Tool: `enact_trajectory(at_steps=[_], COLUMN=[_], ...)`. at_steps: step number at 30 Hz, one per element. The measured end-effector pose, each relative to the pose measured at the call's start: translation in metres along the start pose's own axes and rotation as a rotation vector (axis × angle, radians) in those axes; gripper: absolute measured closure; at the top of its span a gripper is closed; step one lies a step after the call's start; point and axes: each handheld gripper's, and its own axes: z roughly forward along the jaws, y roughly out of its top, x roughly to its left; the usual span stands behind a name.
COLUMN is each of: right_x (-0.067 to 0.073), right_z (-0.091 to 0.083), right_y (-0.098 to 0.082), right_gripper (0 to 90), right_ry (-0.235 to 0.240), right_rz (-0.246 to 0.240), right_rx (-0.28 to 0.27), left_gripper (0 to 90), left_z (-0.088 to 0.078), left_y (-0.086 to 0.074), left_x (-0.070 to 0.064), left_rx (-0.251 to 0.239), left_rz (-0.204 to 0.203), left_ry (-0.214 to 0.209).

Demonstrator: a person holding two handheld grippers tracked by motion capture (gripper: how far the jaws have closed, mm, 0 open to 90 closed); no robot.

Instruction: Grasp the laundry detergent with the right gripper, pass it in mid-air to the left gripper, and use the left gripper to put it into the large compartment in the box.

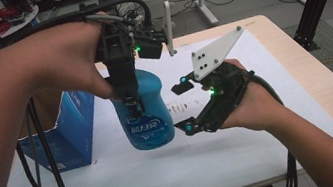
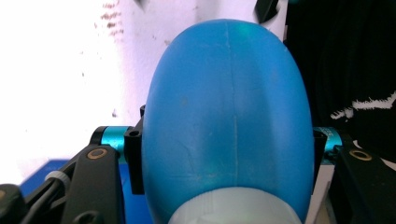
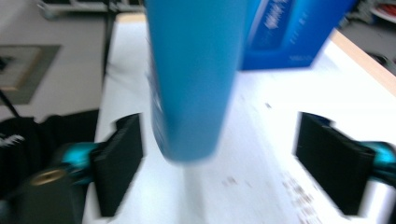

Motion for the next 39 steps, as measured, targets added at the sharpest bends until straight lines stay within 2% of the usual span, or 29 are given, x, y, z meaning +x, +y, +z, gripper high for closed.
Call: enact_trajectory(at_steps=[5, 6, 8, 9, 11, 13, 15, 16, 17, 18, 19, 20, 21, 22, 23, 24, 25, 26, 28, 29, 30, 31, 33, 34, 35, 37, 38, 39], right_x=[-0.004, -0.006, -0.008, -0.009, -0.011, -0.013, -0.014, -0.016, -0.016, -0.019, -0.019, -0.021, -0.021, -0.024, -0.024, -0.027, -0.027, -0.028, -0.032, -0.033, -0.035, -0.035, -0.036, -0.036, -0.036, -0.036, -0.036, -0.036], right_z=[-0.013, -0.018, -0.02, -0.023, -0.027, -0.032, -0.037, -0.044, -0.044, -0.05, -0.05, -0.055, -0.055, -0.061, -0.061, -0.066, -0.066, -0.069, -0.073, -0.075, -0.078, -0.078, -0.079, -0.079, -0.079, -0.079, -0.079, -0.079], right_y=[0.002, 0.003, 0.003, 0.004, 0.005, 0.005, 0.007, 0.009, 0.009, 0.011, 0.011, 0.014, 0.014, 0.017, 0.017, 0.019, 0.019, 0.019, 0.02, 0.021, 0.02, 0.02, 0.018, 0.016, 0.015, 0.013, 0.013, 0.013], right_gripper=[13.3, 12.4, 12.1, 10.2, 1.5, 1.5, 1.4, 0.8, 0.8, 0.7, 0.7, 0.8, 0.8, 0.8, 0.8, 0.8, 0.8, 0.8, 0.8, 0.8, 0.8, 0.8, 0.8, 0.8, 0.8, 0.8, 0.9, 0.9], right_ry=[-0.03, -0.037, -0.042, -0.039, -0.064, -0.057, -0.057, -0.054, -0.054, -0.056, -0.056, -0.069, -0.069, -0.068, -0.068, -0.079, -0.079, -0.083, -0.089, -0.093, -0.1, -0.1, -0.103, -0.101, -0.099, -0.101, -0.099, -0.099], right_rz=[-0.011, -0.014, -0.015, -0.01, -0.008, -0.02, -0.029, -0.037, -0.037, -0.045, -0.045, -0.066, -0.066, -0.071, -0.071, -0.078, -0.078, -0.072, -0.075, -0.07, -0.066, -0.066, -0.056, -0.054, -0.058, -0.056, -0.056, -0.056], right_rx=[0.05, 0.074, 0.088, 0.107, 0.149, 0.196, 0.234, 0.275, 0.275, 0.325, 0.325, 0.377, 0.377, 0.411, 0.411, 0.433, 0.433, 0.439, 0.448, 0.45, 0.451, 0.451, 0.457, 0.467, 0.472, 0.482, 0.487, 0.487], left_gripper=[39.1, 39.1, 39.1, 39.1, 39.1, 39.1, 39.1, 39.0, 39.0, 39.0, 39.0, 39.0, 39.0, 39.0, 39.0, 38.9, 38.9, 38.9, 38.8, 38.7, 38.7, 38.7, 38.7, 38.7, 38.7, 38.7, 38.8, 38.8], left_z=[-0.006, -0.007, -0.01, -0.012, -0.015, -0.02, -0.026, -0.031, -0.035, -0.04, -0.045, -0.05, -0.055, -0.065, -0.065, -0.074, -0.074, -0.078, -0.084, -0.086, -0.088, -0.088, -0.09, -0.094, -0.094, -0.097, -0.101, -0.101], left_y=[-0.009, -0.011, -0.015, -0.018, -0.023, -0.03, -0.038, -0.042, -0.047, -0.052, -0.057, -0.062, -0.068, -0.079, -0.079, -0.09, -0.09, -0.096, -0.108, -0.115, -0.126, -0.126, -0.137, -0.148, -0.148, -0.158, -0.169, -0.169], left_x=[0.002, 0.002, 0.003, 0.004, 0.005, 0.006, 0.007, 0.008, 0.009, 0.01, 0.011, 0.013, 0.013, 0.016, 0.016, 0.021, 0.021, 0.023, 0.028, 0.03, 0.034, 0.034, 0.038, 0.041, 0.041, 0.043, 0.047, 0.047], left_rx=[-0.002, -0.001, 0.0, 0.003, 0.004, 0.006, -0.003, 0.0, -0.001, -0.006, -0.008, -0.01, -0.016, -0.022, -0.022, -0.032, -0.032, -0.047, -0.06, -0.056, -0.063, -0.063, -0.076, -0.09, -0.09, -0.09, -0.091, -0.091], left_rz=[-0.028, -0.03, -0.053, -0.067, -0.088, -0.109, -0.142, -0.159, -0.182, -0.209, -0.233, -0.256, -0.288, -0.374, -0.374, -0.497, -0.497, -0.57, -0.674, -0.71, -0.801, -0.801, -0.872, -0.931, -0.931, -0.986, -1.049, -1.049], left_ry=[-0.006, -0.007, -0.014, -0.017, -0.023, -0.022, -0.025, -0.026, -0.028, -0.03, -0.031, -0.031, -0.03, -0.032, -0.032, -0.038, -0.038, -0.036, -0.033, -0.037, -0.046, -0.046, -0.043, -0.034, -0.034, -0.03, -0.024, -0.024])
